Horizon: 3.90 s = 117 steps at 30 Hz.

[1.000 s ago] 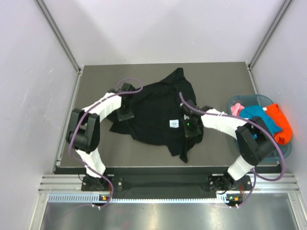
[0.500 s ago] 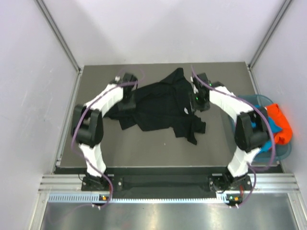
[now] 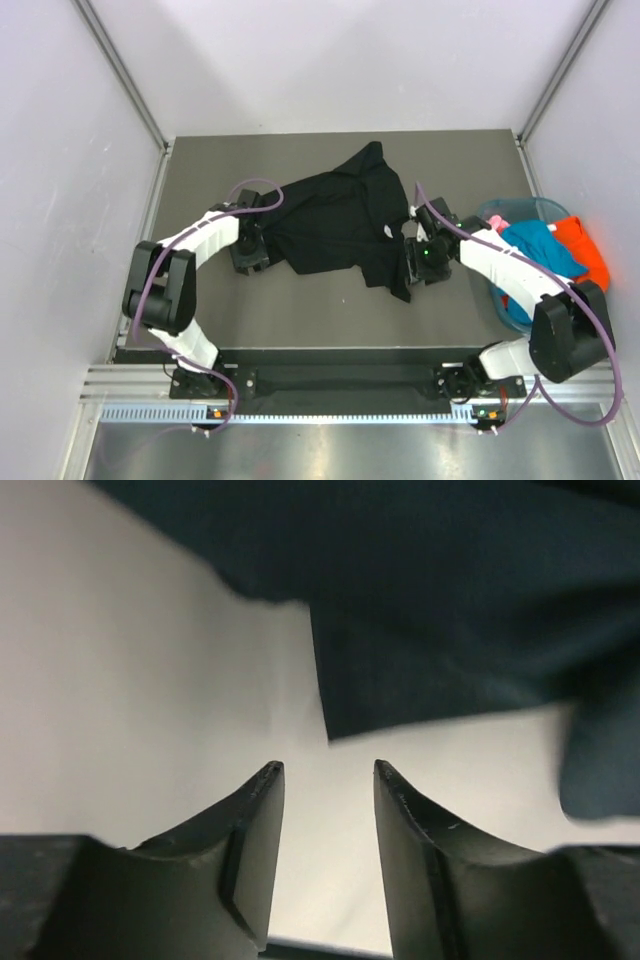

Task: Fold and stack the t-shirts
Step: Flatten the tshirt out

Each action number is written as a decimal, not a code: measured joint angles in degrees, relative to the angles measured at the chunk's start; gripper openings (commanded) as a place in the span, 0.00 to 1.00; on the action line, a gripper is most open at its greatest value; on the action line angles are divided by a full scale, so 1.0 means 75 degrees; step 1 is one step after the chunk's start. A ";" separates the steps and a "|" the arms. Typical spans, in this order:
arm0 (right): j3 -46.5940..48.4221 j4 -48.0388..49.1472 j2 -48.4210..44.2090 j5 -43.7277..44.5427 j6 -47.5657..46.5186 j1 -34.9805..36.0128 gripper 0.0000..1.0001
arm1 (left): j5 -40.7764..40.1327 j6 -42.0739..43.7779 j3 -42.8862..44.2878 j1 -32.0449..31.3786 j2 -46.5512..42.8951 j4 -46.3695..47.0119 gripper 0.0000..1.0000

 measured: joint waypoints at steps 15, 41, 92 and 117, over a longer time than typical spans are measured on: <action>-0.0146 0.0000 -0.0396 -0.0026 0.0274 0.0000 0.45 | 0.0405 -0.0015 -0.0012 0.0265 0.0577 0.0761 0.00; -0.1247 0.1588 0.0959 -0.1026 0.0682 0.0000 0.28 | -0.0527 0.0020 -0.0699 0.0417 -0.3628 -0.0938 0.00; 0.9556 0.1268 -0.3928 0.0329 0.0233 -0.1527 0.00 | -0.1614 0.1180 0.9436 -0.0131 -0.4881 -0.1716 0.00; 0.3375 0.7379 0.2871 -0.1198 0.0839 -0.1655 0.00 | -0.2323 0.1003 0.3002 0.1708 -0.0286 0.1816 0.00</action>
